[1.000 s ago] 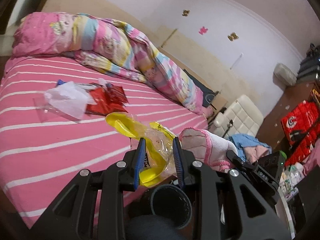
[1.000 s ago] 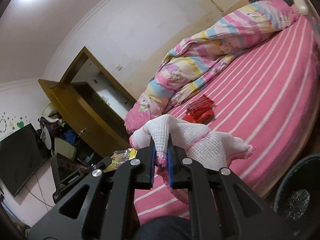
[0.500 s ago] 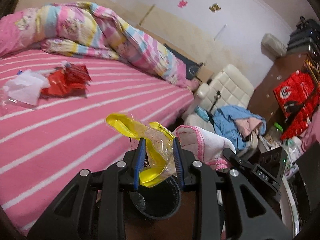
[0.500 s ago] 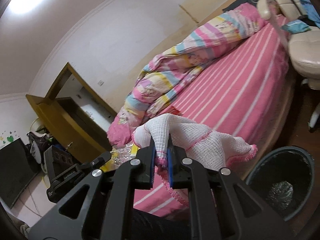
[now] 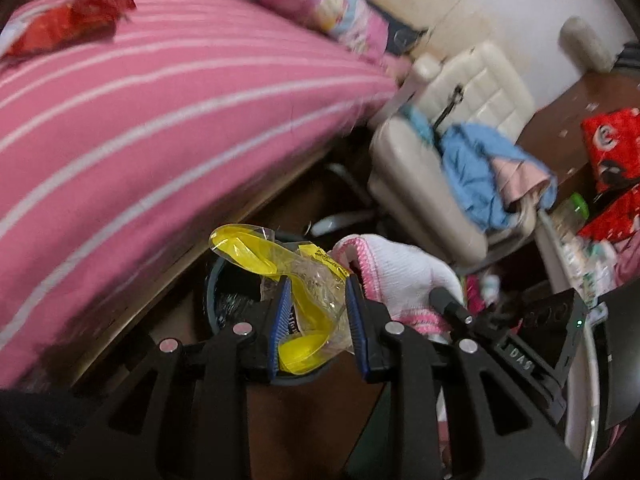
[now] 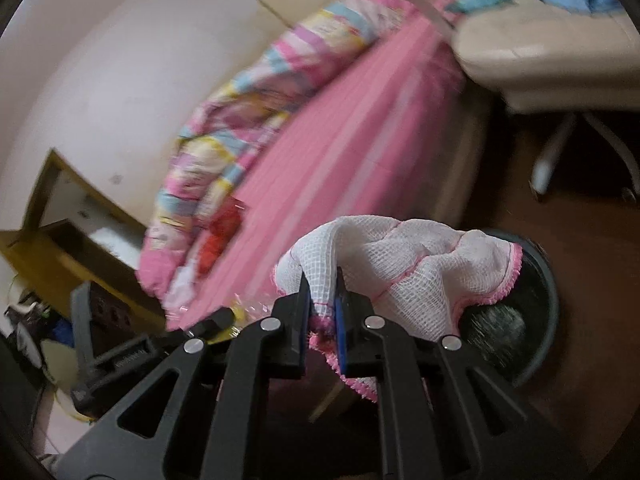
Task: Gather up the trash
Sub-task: 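Lift the wrapper and cloth and carry both tools over the floor trash bin, then open the left tool and right tool to drop wrapper and cloth into the bin, then move both tools back over the bed toward the clear bag and tissue, then grasp the clear plastic bag with the left tool while the right tool grasps the white tissue, then carry the clear bag and tissue with both tools over the trash bin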
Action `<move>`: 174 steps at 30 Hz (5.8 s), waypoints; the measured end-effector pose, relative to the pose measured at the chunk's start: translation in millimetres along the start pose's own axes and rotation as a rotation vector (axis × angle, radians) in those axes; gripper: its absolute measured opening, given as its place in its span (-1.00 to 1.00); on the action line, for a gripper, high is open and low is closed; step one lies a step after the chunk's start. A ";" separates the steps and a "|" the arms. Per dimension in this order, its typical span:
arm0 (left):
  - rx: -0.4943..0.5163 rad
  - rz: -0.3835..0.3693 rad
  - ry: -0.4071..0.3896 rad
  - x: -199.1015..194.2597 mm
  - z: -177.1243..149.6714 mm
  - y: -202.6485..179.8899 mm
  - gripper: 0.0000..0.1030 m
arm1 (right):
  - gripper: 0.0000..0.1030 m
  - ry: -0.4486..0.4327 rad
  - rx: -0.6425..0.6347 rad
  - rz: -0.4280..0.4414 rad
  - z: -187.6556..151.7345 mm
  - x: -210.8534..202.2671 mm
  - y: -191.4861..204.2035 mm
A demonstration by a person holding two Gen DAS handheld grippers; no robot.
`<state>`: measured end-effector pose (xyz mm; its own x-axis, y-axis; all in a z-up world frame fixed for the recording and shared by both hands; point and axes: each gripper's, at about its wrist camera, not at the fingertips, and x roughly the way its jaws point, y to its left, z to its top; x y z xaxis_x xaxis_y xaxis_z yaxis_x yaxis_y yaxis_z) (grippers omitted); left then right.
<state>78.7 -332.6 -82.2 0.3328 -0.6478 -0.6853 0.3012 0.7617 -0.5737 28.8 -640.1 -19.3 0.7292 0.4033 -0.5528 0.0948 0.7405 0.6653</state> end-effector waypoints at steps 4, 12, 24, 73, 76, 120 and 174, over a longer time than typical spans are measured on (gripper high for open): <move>0.045 0.042 0.075 30.4 -0.5 3.8 -0.48 | -0.79 0.068 0.060 -0.075 -13.8 18.8 -37.5; -0.074 0.024 0.184 86.2 4.7 39.4 -0.48 | -0.77 0.139 0.179 -0.145 -30.5 50.9 -96.1; -0.100 0.036 0.327 162.3 2.8 30.4 -0.18 | 0.03 0.192 0.310 -0.277 -40.4 73.8 -136.7; -0.279 0.399 -0.611 -290.8 19.5 238.9 0.80 | 0.74 -0.113 -0.735 0.024 -83.8 137.6 369.9; -0.318 0.433 -0.598 -295.8 29.1 266.7 0.80 | 0.74 -0.045 -0.765 0.048 -97.3 184.0 388.6; -0.449 0.493 -0.345 -217.8 122.8 370.0 0.77 | -0.58 0.386 -0.998 0.027 -102.9 466.3 420.2; -0.316 0.153 -0.535 -259.0 21.5 192.2 -0.70 | -0.95 0.082 -0.660 0.262 -8.8 135.7 318.7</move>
<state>69.6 -18.8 -5.3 0.7759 -0.3874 -0.4979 -0.0357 0.7610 -0.6477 152.0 -344.7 113.3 0.6164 0.6320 -0.4697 -0.5253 0.7744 0.3527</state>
